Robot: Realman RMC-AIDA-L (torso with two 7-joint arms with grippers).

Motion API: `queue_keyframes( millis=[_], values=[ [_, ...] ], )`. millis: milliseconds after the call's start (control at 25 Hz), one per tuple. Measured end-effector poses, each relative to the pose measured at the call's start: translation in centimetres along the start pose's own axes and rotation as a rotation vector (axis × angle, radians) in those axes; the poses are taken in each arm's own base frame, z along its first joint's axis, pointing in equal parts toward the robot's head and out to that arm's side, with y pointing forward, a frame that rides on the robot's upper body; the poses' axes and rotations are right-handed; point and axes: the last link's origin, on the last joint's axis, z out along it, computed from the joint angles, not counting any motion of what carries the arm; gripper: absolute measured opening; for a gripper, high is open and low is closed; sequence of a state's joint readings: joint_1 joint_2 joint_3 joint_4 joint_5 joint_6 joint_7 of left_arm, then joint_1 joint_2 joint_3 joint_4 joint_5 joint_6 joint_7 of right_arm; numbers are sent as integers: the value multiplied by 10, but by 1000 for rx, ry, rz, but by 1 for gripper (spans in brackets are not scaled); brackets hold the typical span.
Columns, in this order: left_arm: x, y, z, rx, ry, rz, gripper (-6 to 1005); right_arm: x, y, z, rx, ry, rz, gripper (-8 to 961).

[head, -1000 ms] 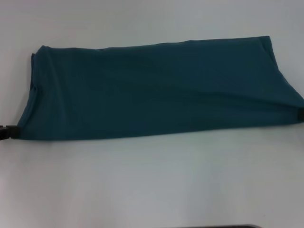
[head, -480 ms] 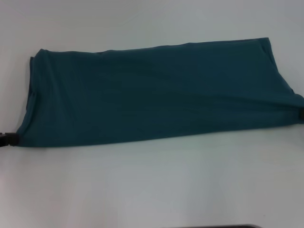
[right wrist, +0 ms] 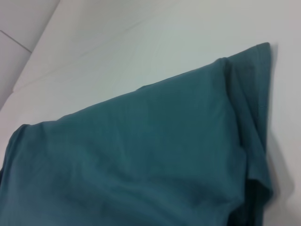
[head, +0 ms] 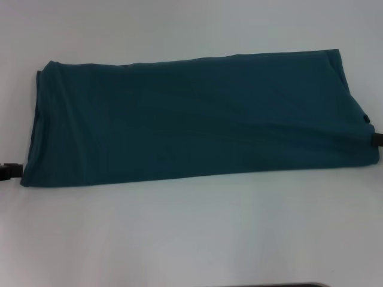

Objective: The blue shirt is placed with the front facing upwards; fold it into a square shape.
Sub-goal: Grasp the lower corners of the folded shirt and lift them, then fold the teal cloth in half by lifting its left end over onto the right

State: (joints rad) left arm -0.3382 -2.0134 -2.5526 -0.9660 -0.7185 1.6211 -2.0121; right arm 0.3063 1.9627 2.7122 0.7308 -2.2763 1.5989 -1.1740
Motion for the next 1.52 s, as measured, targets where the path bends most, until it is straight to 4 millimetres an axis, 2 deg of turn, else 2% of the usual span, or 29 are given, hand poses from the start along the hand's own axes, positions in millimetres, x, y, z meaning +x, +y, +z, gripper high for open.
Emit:
queue_keyframes(
  millis=[40,280,480,520,600,760,840,960,1080,1240,1480,1520],
  values=[
    [0,0,-1,1,3,-4,66,-1,1,0,-3,0,-3,31],
    [7,-5,-8,22,52,-18,74,-14,5,-7,-22,-37,-23,231],
    [23,-4,-11,24,97,-1,248,-28,10,-14,-35,-74,-47,450],
    [27,-3,-11,21,104,4,283,-31,10,-15,-36,-76,-49,462],
    [35,-1,-10,11,116,12,491,-35,11,-15,-38,-78,-52,487],
    [47,3,-7,-8,139,24,550,-42,13,-15,-35,-86,-62,549],
    [61,10,-1,-32,161,51,579,-47,14,-14,-38,-88,-64,602],
    [69,15,5,-37,172,67,682,-51,17,-10,-43,-77,-64,681],
    [73,15,10,-23,186,69,785,-52,19,-7,-53,-59,-57,756],
    [72,15,16,-25,191,55,815,-51,20,-6,-61,-30,-40,842],
    [70,15,21,-33,190,44,860,-47,26,7,-100,33,-29,701],
    [69,15,22,-36,187,43,860,-46,27,12,-108,47,-28,648]
  ],
)
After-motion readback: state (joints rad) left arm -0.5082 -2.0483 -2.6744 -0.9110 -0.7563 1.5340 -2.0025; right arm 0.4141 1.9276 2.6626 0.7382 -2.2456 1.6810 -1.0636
